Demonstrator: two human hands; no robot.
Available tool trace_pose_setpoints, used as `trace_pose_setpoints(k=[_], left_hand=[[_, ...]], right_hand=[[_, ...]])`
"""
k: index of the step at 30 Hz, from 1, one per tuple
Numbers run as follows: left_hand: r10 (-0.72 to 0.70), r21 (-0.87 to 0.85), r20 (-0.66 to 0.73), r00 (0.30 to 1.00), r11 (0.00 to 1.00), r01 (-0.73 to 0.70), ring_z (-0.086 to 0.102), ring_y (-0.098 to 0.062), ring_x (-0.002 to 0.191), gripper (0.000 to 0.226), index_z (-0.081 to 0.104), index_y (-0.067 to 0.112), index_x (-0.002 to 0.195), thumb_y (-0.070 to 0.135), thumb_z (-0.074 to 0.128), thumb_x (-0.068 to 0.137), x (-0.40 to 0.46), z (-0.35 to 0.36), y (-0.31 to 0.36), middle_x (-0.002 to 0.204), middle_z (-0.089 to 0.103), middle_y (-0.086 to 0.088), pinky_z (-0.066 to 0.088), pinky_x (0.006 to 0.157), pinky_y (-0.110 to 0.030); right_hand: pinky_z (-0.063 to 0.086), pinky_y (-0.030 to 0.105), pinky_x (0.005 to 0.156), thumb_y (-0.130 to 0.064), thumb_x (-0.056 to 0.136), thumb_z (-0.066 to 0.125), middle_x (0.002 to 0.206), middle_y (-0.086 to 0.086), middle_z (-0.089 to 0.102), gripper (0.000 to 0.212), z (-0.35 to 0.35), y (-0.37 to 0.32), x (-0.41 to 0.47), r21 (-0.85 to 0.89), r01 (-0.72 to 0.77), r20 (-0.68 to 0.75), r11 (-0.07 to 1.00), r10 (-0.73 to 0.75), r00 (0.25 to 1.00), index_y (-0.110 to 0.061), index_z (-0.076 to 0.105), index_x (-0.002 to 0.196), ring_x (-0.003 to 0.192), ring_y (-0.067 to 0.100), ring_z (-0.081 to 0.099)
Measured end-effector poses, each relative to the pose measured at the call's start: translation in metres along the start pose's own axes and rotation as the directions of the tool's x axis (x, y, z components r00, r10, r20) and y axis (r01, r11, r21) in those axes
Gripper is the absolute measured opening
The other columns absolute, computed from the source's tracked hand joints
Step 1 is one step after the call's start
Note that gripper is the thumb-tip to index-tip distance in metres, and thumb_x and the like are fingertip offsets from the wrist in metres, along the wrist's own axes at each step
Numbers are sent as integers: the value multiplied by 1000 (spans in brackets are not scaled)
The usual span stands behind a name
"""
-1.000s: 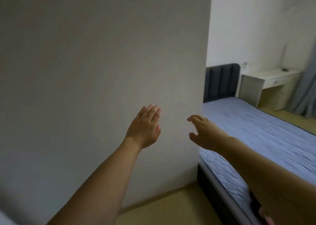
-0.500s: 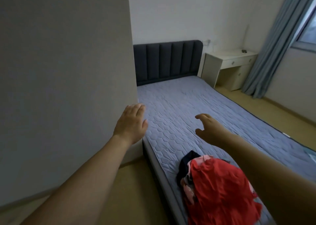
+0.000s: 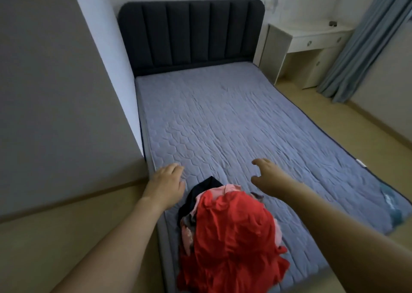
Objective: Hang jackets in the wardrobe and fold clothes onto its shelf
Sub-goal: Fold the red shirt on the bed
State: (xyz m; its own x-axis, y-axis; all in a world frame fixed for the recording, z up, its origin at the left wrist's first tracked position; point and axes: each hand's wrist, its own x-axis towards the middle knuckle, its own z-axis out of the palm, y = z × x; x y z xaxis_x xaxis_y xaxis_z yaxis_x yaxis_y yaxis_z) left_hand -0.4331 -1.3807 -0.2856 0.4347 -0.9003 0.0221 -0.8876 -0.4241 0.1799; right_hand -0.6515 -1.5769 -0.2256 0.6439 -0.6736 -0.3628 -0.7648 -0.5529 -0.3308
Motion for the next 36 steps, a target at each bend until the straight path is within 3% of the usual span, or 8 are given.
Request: trace_pose_setpoints(k=[4,12,20,22,25,28,32,36], left_hand=[[-149,-107,137,979,981,164,48,-28,126,45,52,10,134,28,51,93,9,49,44,140,49,-8,35,106,-36],[-288,-290,288,913,883,370,53,-26,117,30,59,14,118,27,47,94,84,180,105,127,58,-7,42,97,-34],[-265,-498,428,864,729,470,61,-15,109,28,68,17,111,9,54,88,128,372,190,114,68,0,42,98,-23],[-324,-480,442,836,702,526,56,-18,111,28,64,23,114,18,58,87,133,411,209,117,61,2,38,100,-22],[-458,-198,372,808,811,551,49,-21,108,43,54,34,114,50,56,74,131,450,236,116,51,6,39,95,-34],[-485,-207,197,852,829,520,52,-26,106,51,59,27,115,52,53,70,117,464,251,116,55,-2,42,94,-41],[-384,-190,126,915,896,402,44,-27,128,55,47,26,140,45,50,88,72,467,239,138,48,-7,31,113,-41],[-439,-140,169,882,876,462,32,-24,141,61,36,27,148,38,50,90,19,455,222,150,38,-5,23,118,-44]], right_hand=[[35,34,105,-26,90,55,149,10,36,62,18,64,34,-10,-34,170,999,35,985,-12,34,146,133,27,40],[33,25,102,-19,92,52,146,10,44,52,85,166,152,92,-72,247,993,47,968,-11,40,143,133,23,43],[40,28,98,-11,95,48,136,14,54,37,197,258,306,152,-96,433,984,22,901,-6,56,131,125,27,51],[42,29,93,-11,95,49,130,18,58,35,230,269,332,147,-56,471,988,-20,882,0,59,126,119,29,55],[48,31,78,-14,94,51,103,21,63,28,282,284,355,164,-72,518,984,-24,855,6,63,110,93,29,60],[43,36,98,-26,97,48,121,21,59,36,325,289,352,164,-102,510,981,4,860,-2,58,122,111,30,55],[31,41,103,-25,100,36,142,25,41,41,343,274,328,84,77,321,993,-100,942,0,43,132,129,38,40],[19,43,115,-33,101,34,158,14,19,55,335,237,305,-46,408,346,912,-369,863,-16,22,152,143,33,22]])
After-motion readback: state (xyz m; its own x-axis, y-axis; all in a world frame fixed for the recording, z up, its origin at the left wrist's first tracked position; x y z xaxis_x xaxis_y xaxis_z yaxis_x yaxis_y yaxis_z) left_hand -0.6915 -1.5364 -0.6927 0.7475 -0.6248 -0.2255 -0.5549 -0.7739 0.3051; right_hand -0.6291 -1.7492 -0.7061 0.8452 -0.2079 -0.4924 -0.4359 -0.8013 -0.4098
